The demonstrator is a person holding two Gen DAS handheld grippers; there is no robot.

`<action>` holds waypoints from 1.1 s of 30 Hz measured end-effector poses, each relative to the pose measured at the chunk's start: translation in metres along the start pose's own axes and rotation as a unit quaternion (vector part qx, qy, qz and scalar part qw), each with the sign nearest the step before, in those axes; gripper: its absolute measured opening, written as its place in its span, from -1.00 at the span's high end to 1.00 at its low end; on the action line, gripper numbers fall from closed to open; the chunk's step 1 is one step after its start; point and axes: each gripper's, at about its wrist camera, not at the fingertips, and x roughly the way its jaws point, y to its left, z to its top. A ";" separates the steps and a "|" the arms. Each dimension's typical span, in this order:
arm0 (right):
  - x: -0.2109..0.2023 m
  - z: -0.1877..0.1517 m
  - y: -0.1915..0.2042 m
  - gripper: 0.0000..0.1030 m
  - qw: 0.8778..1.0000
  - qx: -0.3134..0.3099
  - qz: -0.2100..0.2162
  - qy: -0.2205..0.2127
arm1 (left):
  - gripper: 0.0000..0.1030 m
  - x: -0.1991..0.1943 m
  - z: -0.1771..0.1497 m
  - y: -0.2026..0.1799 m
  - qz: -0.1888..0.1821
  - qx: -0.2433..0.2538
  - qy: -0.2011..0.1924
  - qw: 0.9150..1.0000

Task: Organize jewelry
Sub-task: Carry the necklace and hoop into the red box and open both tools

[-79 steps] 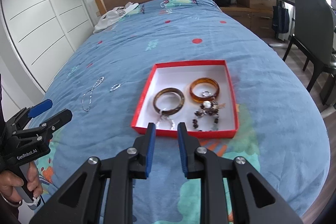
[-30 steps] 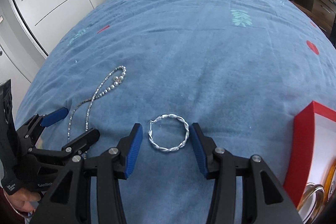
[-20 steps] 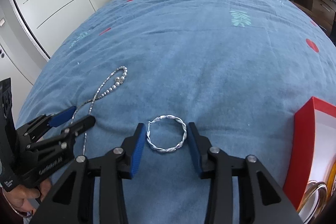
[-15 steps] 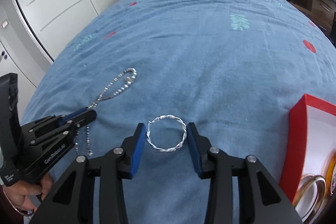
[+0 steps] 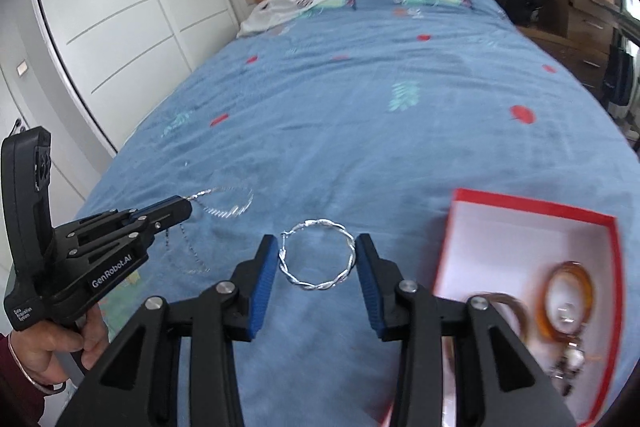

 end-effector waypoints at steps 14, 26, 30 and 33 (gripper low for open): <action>-0.095 -0.005 -0.097 0.26 0.995 0.039 -0.078 -0.038 | 0.95 -0.025 0.044 -0.138 -0.116 0.053 -0.035 0.991; -0.066 -0.019 -0.169 0.26 0.994 0.060 -0.094 -0.008 | 0.95 0.056 0.037 -0.207 -0.124 0.078 0.018 0.989; -0.039 -0.020 -0.184 0.26 0.994 0.065 -0.091 0.007 | 0.95 0.083 0.032 -0.209 -0.113 0.085 0.031 0.989; -0.022 -0.016 -0.194 0.26 0.993 0.072 -0.088 0.014 | 0.95 0.099 0.028 -0.208 -0.107 0.082 0.041 0.990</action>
